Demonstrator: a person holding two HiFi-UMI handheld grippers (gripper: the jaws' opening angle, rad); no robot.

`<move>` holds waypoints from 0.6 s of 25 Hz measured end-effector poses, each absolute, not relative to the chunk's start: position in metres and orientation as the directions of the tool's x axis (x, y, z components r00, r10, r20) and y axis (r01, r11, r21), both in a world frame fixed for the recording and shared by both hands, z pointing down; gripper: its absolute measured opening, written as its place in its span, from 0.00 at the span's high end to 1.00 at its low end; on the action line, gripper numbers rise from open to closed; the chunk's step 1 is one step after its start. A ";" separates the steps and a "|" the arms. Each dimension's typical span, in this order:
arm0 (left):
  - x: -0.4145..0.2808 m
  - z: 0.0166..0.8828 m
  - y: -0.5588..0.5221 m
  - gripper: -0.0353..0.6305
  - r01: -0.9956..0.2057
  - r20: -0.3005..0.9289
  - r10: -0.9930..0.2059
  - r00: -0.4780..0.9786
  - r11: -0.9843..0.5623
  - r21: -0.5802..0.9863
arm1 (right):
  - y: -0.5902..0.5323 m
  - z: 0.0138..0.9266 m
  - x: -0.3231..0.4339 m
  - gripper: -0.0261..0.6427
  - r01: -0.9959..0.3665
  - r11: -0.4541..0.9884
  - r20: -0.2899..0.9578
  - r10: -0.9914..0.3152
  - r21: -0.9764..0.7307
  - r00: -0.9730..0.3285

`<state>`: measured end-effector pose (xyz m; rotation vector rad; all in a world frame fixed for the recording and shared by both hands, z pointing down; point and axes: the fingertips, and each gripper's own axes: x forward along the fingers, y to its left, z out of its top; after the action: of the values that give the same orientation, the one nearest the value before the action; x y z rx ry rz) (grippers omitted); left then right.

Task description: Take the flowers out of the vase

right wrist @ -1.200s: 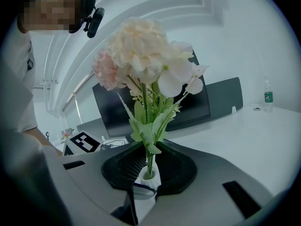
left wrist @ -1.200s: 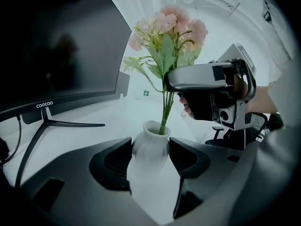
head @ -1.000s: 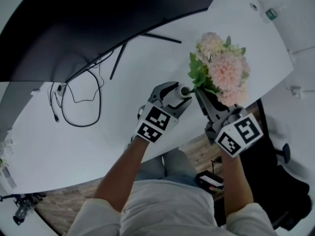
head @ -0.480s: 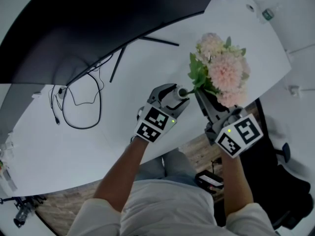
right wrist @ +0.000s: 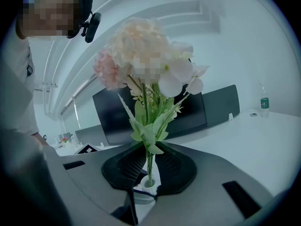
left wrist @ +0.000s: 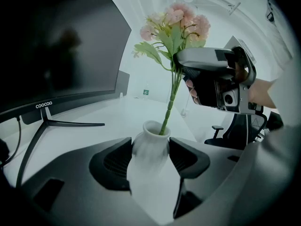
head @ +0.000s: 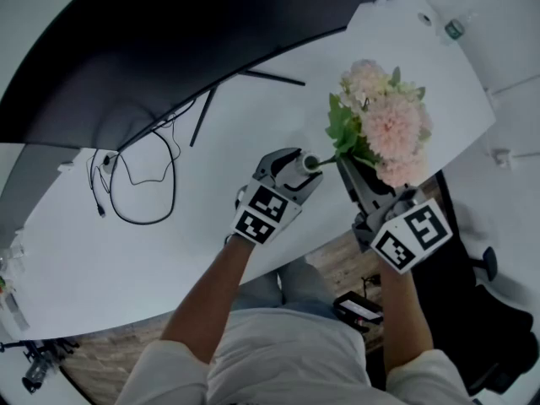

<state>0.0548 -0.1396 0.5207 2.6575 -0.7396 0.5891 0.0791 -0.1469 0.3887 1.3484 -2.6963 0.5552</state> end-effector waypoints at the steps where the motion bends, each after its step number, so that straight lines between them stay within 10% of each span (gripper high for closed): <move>1: 0.054 0.522 -0.140 0.57 -0.548 0.467 -0.416 0.780 -0.814 0.191 | -0.147 0.388 0.079 0.84 -0.787 0.547 0.224 -0.760 -0.285 -0.610; 15: 0.039 0.536 -0.144 0.56 -0.558 0.476 -0.408 0.779 -0.797 0.232 | -0.147 0.379 0.075 0.85 -0.793 0.531 0.203 -0.776 -0.299 -0.597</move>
<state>0.0389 -0.1440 0.5364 2.6102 -0.7360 0.5795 0.0747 -0.1473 0.3792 1.3885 -2.7090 0.5657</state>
